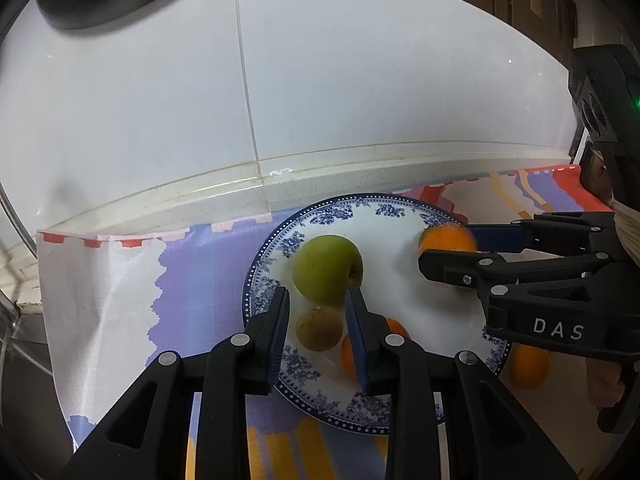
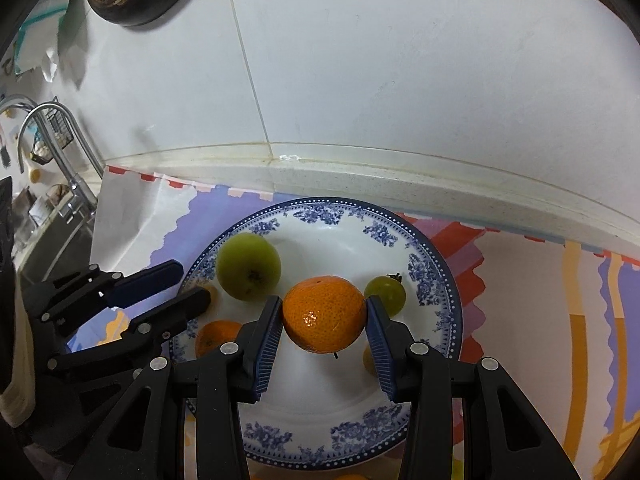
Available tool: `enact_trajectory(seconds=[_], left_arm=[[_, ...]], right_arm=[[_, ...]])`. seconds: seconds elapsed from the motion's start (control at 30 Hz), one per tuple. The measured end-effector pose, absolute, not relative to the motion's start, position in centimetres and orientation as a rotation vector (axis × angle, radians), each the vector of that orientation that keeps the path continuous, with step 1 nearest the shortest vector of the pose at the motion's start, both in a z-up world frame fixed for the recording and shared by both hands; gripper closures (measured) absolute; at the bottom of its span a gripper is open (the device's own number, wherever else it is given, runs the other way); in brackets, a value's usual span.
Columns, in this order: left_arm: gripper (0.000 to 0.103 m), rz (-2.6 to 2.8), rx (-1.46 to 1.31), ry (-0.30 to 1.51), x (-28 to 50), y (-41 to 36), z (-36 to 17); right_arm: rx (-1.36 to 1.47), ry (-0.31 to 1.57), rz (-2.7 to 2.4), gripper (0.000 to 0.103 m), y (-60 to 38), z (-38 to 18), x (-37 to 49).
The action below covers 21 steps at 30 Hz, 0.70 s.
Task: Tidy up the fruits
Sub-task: 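Carry the kiwi and orange onto the plate and open both grippers, then lift both grippers away from the plate back over the fruits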
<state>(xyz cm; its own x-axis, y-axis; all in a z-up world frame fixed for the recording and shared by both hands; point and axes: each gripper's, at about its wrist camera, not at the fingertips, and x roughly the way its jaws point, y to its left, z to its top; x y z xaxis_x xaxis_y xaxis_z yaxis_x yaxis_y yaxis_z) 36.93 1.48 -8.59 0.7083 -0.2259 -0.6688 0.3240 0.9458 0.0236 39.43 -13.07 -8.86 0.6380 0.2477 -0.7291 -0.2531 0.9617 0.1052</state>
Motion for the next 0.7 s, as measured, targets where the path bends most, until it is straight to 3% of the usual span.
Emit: enact_trajectory(seconds=[0.23, 0.37, 0.7], left_arm=[[0.067, -0.283, 0.148, 0.685, 35.5, 1.6, -7.0], [0.055, -0.273, 0.139, 0.647, 33.9, 1.8, -5.7], [0.037, -0.221, 0.109, 0.557, 30.1, 2.1, -2.1]], right_arm=[[-0.016, 0.795, 0.277, 0.057, -13.4, -7.8, 38.4], [-0.027, 0.762, 0.274, 0.057, -13.5, -6.8, 37.1], [-0.025, 0.680, 0.259, 0.057, -14.5, -4.0, 33.2]])
